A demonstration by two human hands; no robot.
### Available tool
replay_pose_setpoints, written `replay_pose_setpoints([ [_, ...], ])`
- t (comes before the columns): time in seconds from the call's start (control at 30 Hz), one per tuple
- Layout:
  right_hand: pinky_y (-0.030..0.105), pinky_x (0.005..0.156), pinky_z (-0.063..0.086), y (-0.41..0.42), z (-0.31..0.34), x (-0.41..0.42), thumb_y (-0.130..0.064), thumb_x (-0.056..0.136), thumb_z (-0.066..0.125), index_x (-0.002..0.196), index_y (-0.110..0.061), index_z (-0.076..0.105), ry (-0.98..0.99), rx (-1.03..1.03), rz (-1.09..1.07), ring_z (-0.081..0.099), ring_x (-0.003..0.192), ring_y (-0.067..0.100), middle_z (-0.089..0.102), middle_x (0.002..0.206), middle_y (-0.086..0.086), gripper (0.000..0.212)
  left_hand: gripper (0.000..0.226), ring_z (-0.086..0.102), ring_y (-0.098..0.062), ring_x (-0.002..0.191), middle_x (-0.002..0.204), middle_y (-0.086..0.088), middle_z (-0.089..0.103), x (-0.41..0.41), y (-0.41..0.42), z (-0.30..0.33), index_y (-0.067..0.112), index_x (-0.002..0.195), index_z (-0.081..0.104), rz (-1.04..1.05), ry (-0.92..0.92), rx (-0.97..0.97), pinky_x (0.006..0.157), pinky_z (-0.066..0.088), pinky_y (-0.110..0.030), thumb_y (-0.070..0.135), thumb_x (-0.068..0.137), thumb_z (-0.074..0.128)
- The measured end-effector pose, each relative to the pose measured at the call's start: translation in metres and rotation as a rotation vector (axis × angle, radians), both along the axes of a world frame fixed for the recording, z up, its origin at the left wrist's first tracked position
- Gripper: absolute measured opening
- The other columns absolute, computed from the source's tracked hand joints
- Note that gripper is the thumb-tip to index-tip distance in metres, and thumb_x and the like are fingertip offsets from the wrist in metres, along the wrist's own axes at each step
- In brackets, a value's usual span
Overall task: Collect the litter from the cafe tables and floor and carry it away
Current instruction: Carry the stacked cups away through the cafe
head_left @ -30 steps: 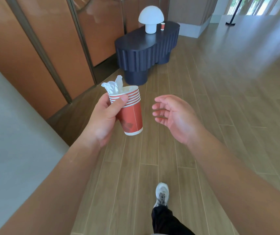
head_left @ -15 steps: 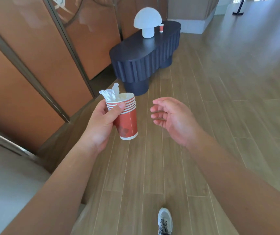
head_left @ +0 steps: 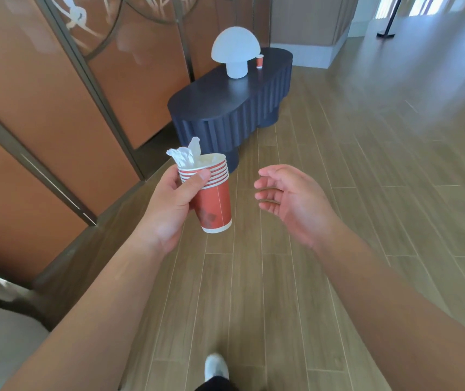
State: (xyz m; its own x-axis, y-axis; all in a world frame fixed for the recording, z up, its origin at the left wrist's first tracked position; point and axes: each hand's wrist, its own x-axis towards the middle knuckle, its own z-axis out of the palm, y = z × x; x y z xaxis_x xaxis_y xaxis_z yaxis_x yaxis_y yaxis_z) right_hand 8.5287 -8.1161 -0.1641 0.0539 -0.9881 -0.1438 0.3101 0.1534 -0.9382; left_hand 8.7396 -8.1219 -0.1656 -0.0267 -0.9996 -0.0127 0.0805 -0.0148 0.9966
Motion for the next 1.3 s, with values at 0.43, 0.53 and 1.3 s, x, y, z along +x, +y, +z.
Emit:
replay_pose_setpoints([
  [0.43, 0.026, 0.062, 0.053, -0.217, -0.019, 0.017, -0.037, 0.068, 0.066, 0.088, -0.019, 0.071, 0.055, 0.016, -0.066, 0.065, 0.071, 0.014, 0.070, 0.081, 0.000, 0.027, 0.050, 0.073, -0.010, 0.102, 0.114, 0.005, 0.076, 0.014, -0.231, -0.039, 0.019, 0.127, 0.062, -0.031, 0.073, 0.061, 0.075, 0.056, -0.019, 0.036, 0.081, 0.075],
  [0.53, 0.027, 0.063, 0.052, -0.277, -0.015, 0.026, -0.036, 0.071, 0.064, 0.088, -0.020, 0.072, 0.077, 0.027, -0.088, 0.065, 0.070, 0.014, 0.070, 0.082, 0.000, 0.024, 0.054, 0.073, -0.009, 0.101, 0.115, 0.004, 0.076, 0.020, -0.293, -0.038, 0.018, 0.130, 0.062, -0.052, 0.078, 0.078, 0.074, 0.055, -0.019, 0.037, 0.081, 0.079],
  [1.3, 0.026, 0.062, 0.053, -0.635, -0.015, 0.007, -0.032, 0.078, 0.063, 0.086, -0.021, 0.073, 0.037, -0.032, -0.046, 0.065, 0.069, 0.014, 0.070, 0.081, 0.001, 0.016, 0.067, 0.070, -0.015, 0.111, 0.117, 0.006, 0.075, 0.016, -0.642, -0.046, 0.021, 0.128, 0.062, -0.016, -0.076, 0.028, 0.084, 0.055, -0.029, 0.047, 0.069, 0.079],
])
